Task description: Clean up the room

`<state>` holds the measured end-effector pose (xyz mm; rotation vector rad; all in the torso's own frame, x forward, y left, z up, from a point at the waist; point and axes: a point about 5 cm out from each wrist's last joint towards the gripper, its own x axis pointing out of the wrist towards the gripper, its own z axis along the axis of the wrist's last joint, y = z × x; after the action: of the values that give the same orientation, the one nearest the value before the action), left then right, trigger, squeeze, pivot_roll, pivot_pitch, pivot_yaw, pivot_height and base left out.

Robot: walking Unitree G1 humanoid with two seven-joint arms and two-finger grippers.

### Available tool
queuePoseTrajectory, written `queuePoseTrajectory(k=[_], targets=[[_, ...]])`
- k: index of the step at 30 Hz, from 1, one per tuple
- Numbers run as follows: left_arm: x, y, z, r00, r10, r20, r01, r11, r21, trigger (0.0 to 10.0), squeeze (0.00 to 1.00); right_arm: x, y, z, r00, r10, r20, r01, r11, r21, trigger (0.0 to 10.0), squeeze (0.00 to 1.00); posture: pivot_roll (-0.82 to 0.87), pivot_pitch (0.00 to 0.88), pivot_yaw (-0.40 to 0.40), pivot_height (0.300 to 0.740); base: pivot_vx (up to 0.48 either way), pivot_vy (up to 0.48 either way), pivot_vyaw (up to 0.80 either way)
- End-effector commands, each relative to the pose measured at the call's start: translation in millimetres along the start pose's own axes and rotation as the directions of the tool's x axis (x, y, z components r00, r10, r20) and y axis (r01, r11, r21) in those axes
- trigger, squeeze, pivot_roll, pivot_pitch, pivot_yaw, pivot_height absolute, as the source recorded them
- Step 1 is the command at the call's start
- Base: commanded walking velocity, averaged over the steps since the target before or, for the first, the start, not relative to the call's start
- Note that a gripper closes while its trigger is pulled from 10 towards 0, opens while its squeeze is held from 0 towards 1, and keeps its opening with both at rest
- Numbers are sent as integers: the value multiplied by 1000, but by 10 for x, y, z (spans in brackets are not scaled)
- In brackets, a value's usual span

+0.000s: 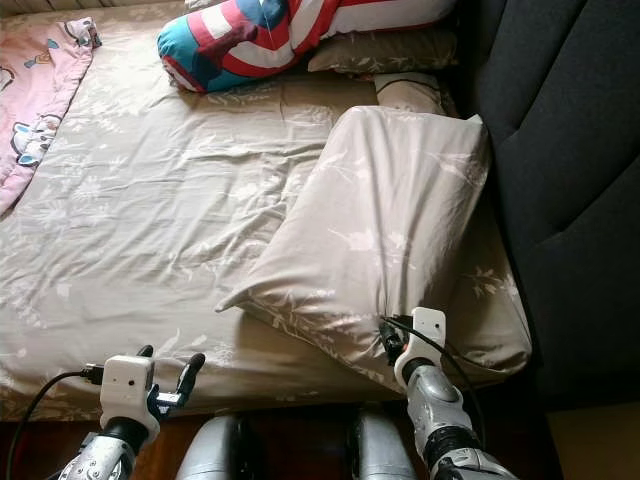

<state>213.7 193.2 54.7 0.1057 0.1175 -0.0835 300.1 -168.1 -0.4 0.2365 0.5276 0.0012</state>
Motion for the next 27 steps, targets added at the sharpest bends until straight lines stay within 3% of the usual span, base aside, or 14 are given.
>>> queuePoseTrajectory(k=[1,19,25,27], targets=[[-28,2,-50,999,1,-32,-1,1000,-1,10000,0,-87,97,-429,987,20,-160,-18,1000,10,0,0,74,291,55,654,0,0,0],[83,16,-50,1000,-2,-23,2,1000,2,10000,0,-97,41,-426,989,-46,-137,53,997,51,0,0,63,264,47,654,0,0,0],[158,16,-43,1000,-6,-15,6,1000,4,10000,0,-88,-115,-298,988,-122,-93,127,991,43,0,0,44,250,47,654,0,0,0],[190,-2,-43,1000,-11,-12,11,1000,2,10000,0,-111,-274,-233,979,-192,-67,191,981,-27,0,0,30,238,45,654,0,0,0]])
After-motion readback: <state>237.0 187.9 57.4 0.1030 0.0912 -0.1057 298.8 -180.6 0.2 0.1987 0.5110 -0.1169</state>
